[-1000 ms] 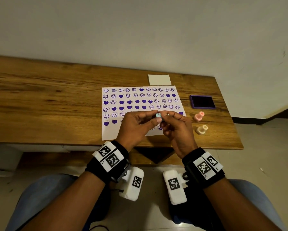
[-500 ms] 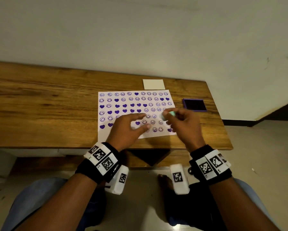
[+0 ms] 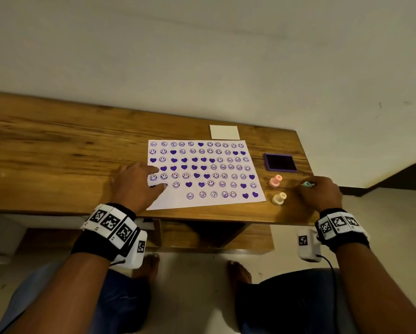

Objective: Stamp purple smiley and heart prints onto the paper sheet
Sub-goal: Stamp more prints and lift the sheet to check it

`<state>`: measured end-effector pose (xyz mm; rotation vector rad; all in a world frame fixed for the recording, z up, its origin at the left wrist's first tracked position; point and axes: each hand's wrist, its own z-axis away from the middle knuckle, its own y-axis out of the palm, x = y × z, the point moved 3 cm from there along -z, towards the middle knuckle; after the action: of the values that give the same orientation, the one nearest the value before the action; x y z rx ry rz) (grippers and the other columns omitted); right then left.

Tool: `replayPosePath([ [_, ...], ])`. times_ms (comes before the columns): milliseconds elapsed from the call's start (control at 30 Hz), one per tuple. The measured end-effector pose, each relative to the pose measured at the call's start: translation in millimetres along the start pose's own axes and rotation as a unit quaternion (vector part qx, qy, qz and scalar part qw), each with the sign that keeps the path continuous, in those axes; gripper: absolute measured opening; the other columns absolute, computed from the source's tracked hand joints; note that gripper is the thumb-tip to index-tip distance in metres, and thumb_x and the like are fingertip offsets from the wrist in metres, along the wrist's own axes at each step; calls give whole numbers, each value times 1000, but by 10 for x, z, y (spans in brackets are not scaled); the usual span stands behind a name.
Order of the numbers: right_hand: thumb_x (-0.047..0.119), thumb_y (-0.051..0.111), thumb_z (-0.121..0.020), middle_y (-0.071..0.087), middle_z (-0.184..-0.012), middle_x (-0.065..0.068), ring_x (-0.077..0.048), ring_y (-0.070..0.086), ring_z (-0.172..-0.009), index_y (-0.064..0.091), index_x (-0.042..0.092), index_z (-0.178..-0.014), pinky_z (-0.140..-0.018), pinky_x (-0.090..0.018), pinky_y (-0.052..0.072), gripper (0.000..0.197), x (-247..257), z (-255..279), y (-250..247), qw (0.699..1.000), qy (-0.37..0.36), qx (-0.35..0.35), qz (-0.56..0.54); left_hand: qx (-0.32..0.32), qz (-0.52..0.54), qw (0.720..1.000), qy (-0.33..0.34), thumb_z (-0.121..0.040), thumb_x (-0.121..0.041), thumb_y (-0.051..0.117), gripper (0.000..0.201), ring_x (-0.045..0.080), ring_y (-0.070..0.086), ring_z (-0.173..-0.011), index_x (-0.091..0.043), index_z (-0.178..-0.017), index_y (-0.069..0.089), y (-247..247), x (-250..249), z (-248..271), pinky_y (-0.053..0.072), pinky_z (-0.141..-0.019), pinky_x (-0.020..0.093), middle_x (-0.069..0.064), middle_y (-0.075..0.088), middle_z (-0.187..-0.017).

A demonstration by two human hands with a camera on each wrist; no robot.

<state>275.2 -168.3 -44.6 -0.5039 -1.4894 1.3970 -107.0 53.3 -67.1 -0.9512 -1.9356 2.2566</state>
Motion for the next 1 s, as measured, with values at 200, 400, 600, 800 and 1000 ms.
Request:
replayPosePath([
  [200, 49, 65, -90, 74, -107, -12, -33, 67, -100, 70, 20, -118, -86, -36, 49, 40, 397, 406, -157, 989, -102, -108, 23, 27, -58, 998, -26, -81, -60, 61, 62, 30, 41, -124, -27, -133, 53, 15, -10, 41, 38, -100, 48, -4, 49, -140],
  [400, 64, 61, -86, 63, -114, -11, -26, 63, -95, 71, 10, -102, -72, -31, 45, 57, 885, 782, 560, 978, -164, -1, 126, 64, -70, 995, -27, -82, -56, 63, 67, 26, 33, -132, -28, -139, 45, 37, -81, 76, 32, -106, 51, -8, 37, -150],
  [600, 82, 44, -81, 52, -128, -14, -31, 60, -105, 71, 13, -105, -77, -39, 51, 78, 938, 907, 708, 981, -143, 25, 129, 76, -85, 993, -31, -83, -55, 63, 66, 26, 30, -135, -31, -141, 43, 15, -80, 69, 30, -108, 51, -9, 32, -153],
  [800, 81, 48, -80, 55, -125, -14, -31, 58, -111, 73, 15, -109, -84, -41, 53, 77, 938, 869, 649, 984, -153, 17, 94, 80, -84, 992, -38, -82, -54, 65, 67, 27, 30, -136, -31, -141, 43, 14, -94, 53, 29, -108, 52, -9, 33, -153],
  [1000, 82, 51, -77, 57, -126, -19, -28, 63, -90, 50, 12, -69, -67, -35, 53, 70, 843, 822, 624, 973, -159, -8, 168, 77, -74, 993, -41, -82, -53, 66, 66, 27, 29, -136, -31, -140, 44, 14, -104, 52, 28, -106, 52, -8, 34, -152],
])
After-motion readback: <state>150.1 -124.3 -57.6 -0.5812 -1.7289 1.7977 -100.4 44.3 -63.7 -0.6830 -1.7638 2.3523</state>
